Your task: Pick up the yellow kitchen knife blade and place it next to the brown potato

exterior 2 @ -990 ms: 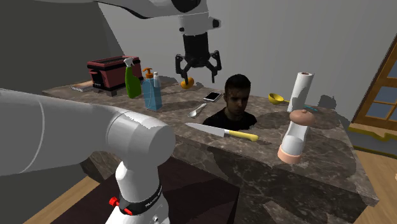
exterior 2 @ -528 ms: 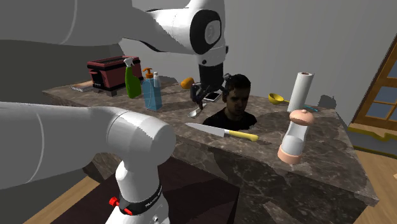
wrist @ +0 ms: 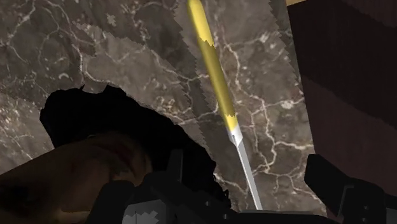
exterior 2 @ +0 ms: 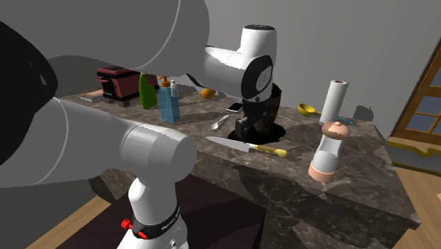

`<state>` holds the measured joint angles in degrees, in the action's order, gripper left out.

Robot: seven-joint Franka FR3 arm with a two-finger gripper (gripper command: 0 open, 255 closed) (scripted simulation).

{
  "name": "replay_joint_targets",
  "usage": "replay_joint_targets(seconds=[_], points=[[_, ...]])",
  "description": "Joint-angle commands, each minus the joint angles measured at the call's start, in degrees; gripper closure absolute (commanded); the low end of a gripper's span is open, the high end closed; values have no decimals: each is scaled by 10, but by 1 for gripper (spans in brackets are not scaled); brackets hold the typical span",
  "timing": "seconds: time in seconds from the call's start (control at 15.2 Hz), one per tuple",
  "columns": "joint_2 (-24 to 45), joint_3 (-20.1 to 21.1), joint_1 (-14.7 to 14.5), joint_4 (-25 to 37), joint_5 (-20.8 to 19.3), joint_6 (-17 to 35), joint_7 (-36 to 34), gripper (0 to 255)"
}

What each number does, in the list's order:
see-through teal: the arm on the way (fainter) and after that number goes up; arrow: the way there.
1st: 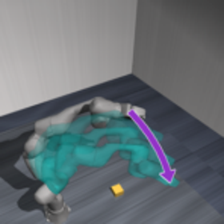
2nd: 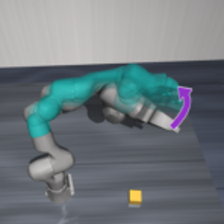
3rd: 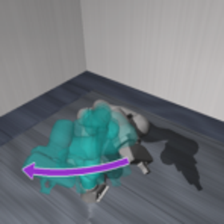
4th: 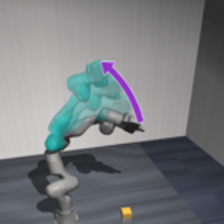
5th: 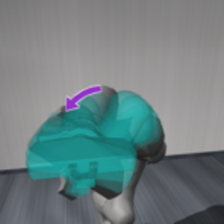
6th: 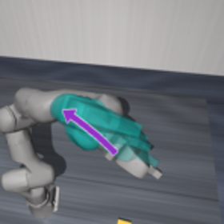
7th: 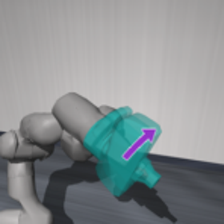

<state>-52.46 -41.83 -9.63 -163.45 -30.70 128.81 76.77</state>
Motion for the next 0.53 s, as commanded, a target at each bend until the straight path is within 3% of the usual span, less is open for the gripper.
replay_joint_targets(seconds=[0.0, 0.33, 0.46], points=[[19, -22, -4, -7, -12, 25, 15, 0], [70, -54, -19, -22, -29, 92, 11, 0], [70, -54, -19, -22, -29, 92, 11, 0]])
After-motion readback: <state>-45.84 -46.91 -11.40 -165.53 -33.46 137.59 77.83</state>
